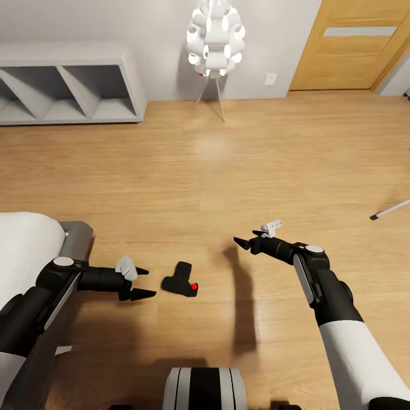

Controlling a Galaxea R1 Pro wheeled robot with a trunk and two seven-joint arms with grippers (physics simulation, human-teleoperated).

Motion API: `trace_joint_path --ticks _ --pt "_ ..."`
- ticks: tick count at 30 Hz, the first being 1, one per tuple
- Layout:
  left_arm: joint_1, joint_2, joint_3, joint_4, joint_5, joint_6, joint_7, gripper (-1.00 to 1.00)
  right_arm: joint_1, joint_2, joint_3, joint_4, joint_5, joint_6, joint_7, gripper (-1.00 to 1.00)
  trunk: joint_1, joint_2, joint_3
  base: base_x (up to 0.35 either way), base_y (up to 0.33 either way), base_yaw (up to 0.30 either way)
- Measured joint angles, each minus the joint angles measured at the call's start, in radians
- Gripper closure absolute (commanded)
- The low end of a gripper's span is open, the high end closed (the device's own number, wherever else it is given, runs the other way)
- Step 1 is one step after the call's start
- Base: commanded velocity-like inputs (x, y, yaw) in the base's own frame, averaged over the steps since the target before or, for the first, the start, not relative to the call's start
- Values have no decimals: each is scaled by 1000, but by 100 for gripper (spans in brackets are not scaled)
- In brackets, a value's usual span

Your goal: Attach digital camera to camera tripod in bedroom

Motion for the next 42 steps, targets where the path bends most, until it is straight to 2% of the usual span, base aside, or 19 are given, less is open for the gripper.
trace_joint_path --ticks 14,16,21,26,27,29,35,42 --pt "0 1 4 -38 1 4 0 -100 0 0 1 0 0 -7 7 -100 6 -3 -54 0 0 0" --pt "0 2 11 -53 1 5 0 -100 0 0 1 0 0 -8 9 -100 7 -4 -62 0 0 0" --pt "0 4 57 -152 1 12 -6 -100 0 0 1 0 0 -8 11 -100 9 -5 -81 0 0 0" --pt "0 4 83 -163 2 13 -11 -100 0 0 1 0 0 -8 11 -100 12 -6 -101 0 0 0" --pt "0 4 104 -166 3 13 -26 -100 0 0 1 0 0 -8 11 -100 12 -6 -104 0 0 0" --pt "0 4 116 -168 2 13 -41 -100 0 0 1 0 0 -9 11 -100 13 -7 -112 0 0 0" --pt "0 3 138 -169 3 12 -100 -100 0 0 1 0 -1 -9 11 -100 16 -8 -135 0 0 0" --pt "0 3 145 -169 2 12 -125 -100 0 0 1 -1 -1 -12 20 -100 19 -10 -162 0 0 0"
